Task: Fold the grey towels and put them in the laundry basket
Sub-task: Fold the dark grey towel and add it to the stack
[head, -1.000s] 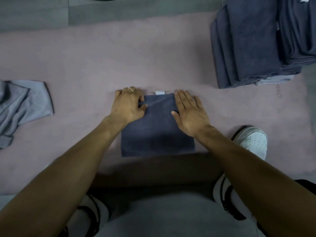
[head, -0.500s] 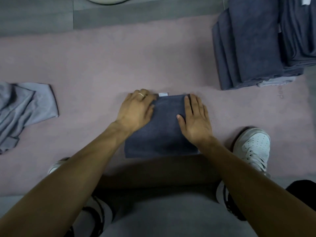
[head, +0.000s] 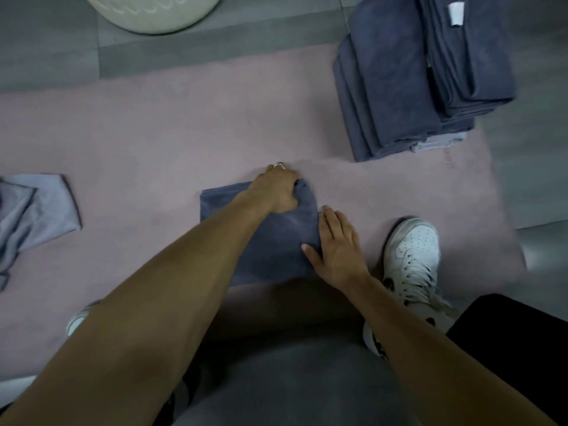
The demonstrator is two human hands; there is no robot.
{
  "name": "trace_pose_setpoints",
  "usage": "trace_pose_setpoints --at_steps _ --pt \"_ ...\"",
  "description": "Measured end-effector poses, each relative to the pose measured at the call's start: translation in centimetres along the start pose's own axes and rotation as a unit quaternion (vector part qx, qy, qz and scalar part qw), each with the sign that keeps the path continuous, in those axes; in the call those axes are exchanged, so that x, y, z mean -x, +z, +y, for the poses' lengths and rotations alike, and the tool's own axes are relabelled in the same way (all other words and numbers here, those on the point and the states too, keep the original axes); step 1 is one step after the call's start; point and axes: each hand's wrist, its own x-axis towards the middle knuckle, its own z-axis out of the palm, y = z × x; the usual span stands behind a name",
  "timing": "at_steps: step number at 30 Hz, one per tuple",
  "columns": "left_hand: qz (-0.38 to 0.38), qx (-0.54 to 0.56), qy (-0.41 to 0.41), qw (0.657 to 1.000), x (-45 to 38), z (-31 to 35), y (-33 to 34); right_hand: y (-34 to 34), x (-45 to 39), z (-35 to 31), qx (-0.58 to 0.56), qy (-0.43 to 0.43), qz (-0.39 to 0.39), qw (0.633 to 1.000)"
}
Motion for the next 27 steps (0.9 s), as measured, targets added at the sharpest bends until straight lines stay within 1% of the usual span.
trace_pose_setpoints --at_steps 3,5,6,8,10,11,12,14,16,18,21,23,25,27 --pt "0.050 0.074 0.050 0.995 3.3 -0.7 -0.2 -0.3 0.8 -0.1 -0.064 0.000 0.029 0.998" --pt "0.079 0.092 0.062 0.991 6.2 -0.7 -1.0 -0.4 1.3 -0.4 -0.112 0.005 0.048 0.993" --pt "0.097 0.102 0.066 0.988 7.8 -0.6 -1.4 -0.5 1.6 -0.7 -0.138 0.005 0.046 0.989" --pt "0.139 0.136 0.066 0.979 11.1 -0.8 -2.1 -1.8 2.1 -1.7 -0.217 0.024 0.011 0.976" --pt "0.179 0.170 0.047 0.968 14.1 -1.4 -2.9 -3.7 2.5 -2.9 -0.287 0.045 -0.033 0.956" --pt "0.199 0.191 0.032 0.961 15.5 -1.8 -3.3 -4.7 2.7 -3.5 -0.299 0.040 -0.024 0.953" --pt "0.217 0.215 0.013 0.952 16.7 -2.1 -3.9 -5.8 2.9 -4.2 -0.309 0.033 0.000 0.951" --pt "0.248 0.239 -0.021 0.939 18.7 -2.7 -5.2 -8.4 3.1 -5.8 -0.337 0.015 0.068 0.939" --pt "0.275 0.219 -0.038 0.936 20.6 -3.3 -6.5 -10.7 3.4 -7.6 -0.382 -0.008 0.118 0.916" --pt "0.300 0.189 -0.036 0.934 22.2 -3.9 -7.5 -12.7 3.7 -9.3 -0.414 -0.038 0.150 0.897" --pt "0.311 0.171 -0.062 0.933 24.1 -4.4 -8.2 -15.2 4.2 -11.2 -0.401 -0.084 0.174 0.895" --pt "0.334 0.182 -0.072 0.922 25.0 -4.7 -8.2 -16.3 4.4 -11.8 -0.371 -0.107 0.184 0.904" --pt "0.350 0.173 -0.074 0.917 25.3 -4.9 -8.4 -17.4 4.1 -12.2 -0.310 -0.118 0.177 0.927" --pt "0.325 0.134 -0.088 0.932 25.1 -5.0 -9.1 -18.6 3.1 -12.4 -0.216 -0.109 0.144 0.960"
